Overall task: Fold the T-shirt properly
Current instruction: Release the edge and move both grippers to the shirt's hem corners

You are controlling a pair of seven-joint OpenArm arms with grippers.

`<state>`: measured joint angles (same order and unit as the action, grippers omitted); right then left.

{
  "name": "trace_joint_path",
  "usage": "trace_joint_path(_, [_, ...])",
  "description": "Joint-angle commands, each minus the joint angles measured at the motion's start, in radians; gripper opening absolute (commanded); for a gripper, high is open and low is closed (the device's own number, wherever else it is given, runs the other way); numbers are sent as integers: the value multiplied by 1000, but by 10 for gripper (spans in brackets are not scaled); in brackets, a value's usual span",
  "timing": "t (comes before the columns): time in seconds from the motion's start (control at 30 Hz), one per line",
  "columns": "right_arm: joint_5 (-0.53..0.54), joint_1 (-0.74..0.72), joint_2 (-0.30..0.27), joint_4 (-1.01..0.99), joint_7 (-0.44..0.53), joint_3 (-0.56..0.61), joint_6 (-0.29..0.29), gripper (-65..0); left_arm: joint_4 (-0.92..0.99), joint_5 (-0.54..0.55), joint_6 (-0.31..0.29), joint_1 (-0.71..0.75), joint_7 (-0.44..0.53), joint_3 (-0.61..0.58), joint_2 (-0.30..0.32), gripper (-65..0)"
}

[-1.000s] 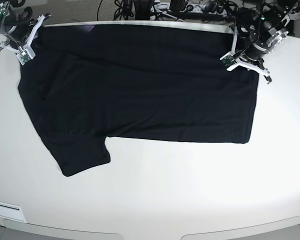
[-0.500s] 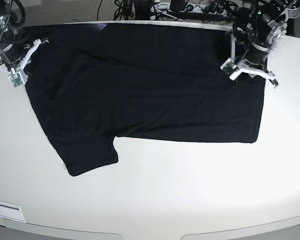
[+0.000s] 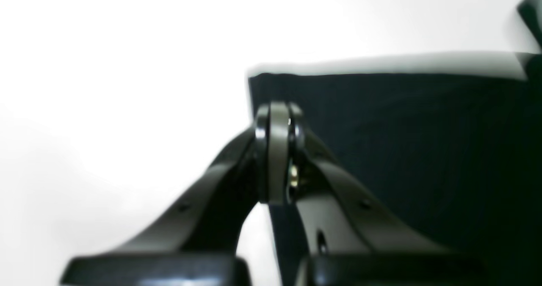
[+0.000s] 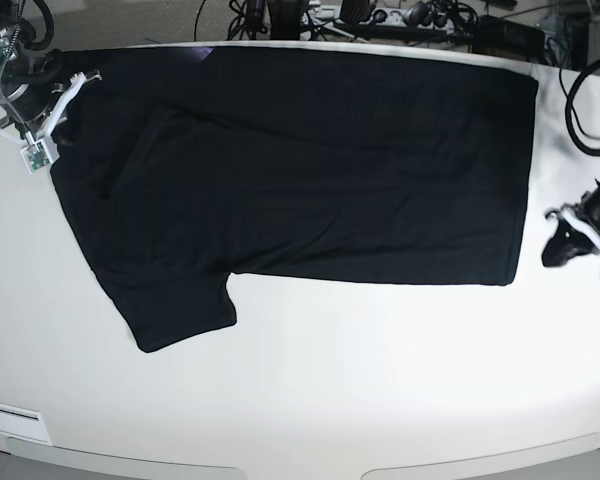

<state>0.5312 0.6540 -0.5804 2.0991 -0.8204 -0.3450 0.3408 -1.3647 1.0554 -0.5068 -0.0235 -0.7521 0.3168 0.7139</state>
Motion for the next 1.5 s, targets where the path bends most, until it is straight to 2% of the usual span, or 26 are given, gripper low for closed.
trace_joint_path(0.0, [-3, 3, -13, 15, 15, -10, 1, -650, 57, 58, 0, -59, -5, 11, 16, -650])
trace_joint_path(0.07, [-3, 3, -13, 15, 15, -10, 11, -650, 201, 109, 1, -142, -40, 11, -3, -650])
trace_joint_path(0.17, [-3, 3, -13, 15, 15, -10, 18, -650, 366, 109, 0, -233, -61, 11, -28, -384])
trace_joint_path(0.2, [-3, 3, -13, 15, 15, -10, 18, -650, 408, 109, 0, -257, -65, 10, -39, -324])
trace_joint_path(0.23, [-3, 3, -13, 15, 15, -10, 18, -650, 446, 109, 1, -278, -76, 3, -50, -314])
trace_joint_path(0.4, [-3, 2, -13, 15, 24, -10, 18, -650, 576, 109, -11, -351, -121, -106, -116, -314])
trace_joint_path(0.53, [-3, 2, -13, 15, 23, -10, 18, -650, 597, 110, -17, -362, -138, -207, -170, -314])
trace_joint_path(0.67, [-3, -3, -14, 15, 34, -10, 18, -650, 597, 117, -15, -377, -255, -251, -219, -330])
trace_joint_path(0.73, [-4, -3, -14, 15, 70, -10, 18, -650, 597, 117, 19, -379, -274, -251, -229, -419])
trace_joint_path(0.8, [-7, -10, -13, 15, 125, -10, 9, -650, 597, 116, 68, -378, -279, -251, -226, -609])
trace_joint_path(0.83, [-8, -23, -13, 15, 150, -10, -4, -621, 597, 107, 74, -378, -285, -251, -225, -650])
trace_joint_path(0.9, [-7, -71, -13, 13, 187, -10, -39, -448, 597, 97, 73, -378, -304, -251, -221, -650])
trace_joint_path(0.93, [-7, -108, -13, 8, 200, -10, -40, -369, 597, 93, 73, -375, -304, -251, -219, -650])
trace_joint_path(0.97, [-7, -154, -13, -1, 204, -10, -39, -319, 597, 89, 73, -373, -304, -251, -216, -650])
trace_joint_path(1.0, [-7, -209, -13, -18, 204, -9, -37, -305, 597, 79, 71, -372, -304, -251, -214, -650])
trace_joint_path(1.07, [-3, -328, -13, -80, 204, -8, -27, -305, 597, 70, 58, -372, -304, -251, -212, -650])
trace_joint_path(1.17, [84, -520, -13, -256, 196, 2, 3, -305, 597, 71, 57, -371, -303, -251, -213, -650])
trace_joint_path(1.3, [219, -784, -13, -607, 149, 69, 68, -305, 597, 71, 8, -370, -304, -251, -213, -650])
trace_joint_path(1.47, [320, -1077, -10, -1085, 100, 196, 183, -305, 597, 71, 5, -370, -304, -251, -213, -650])
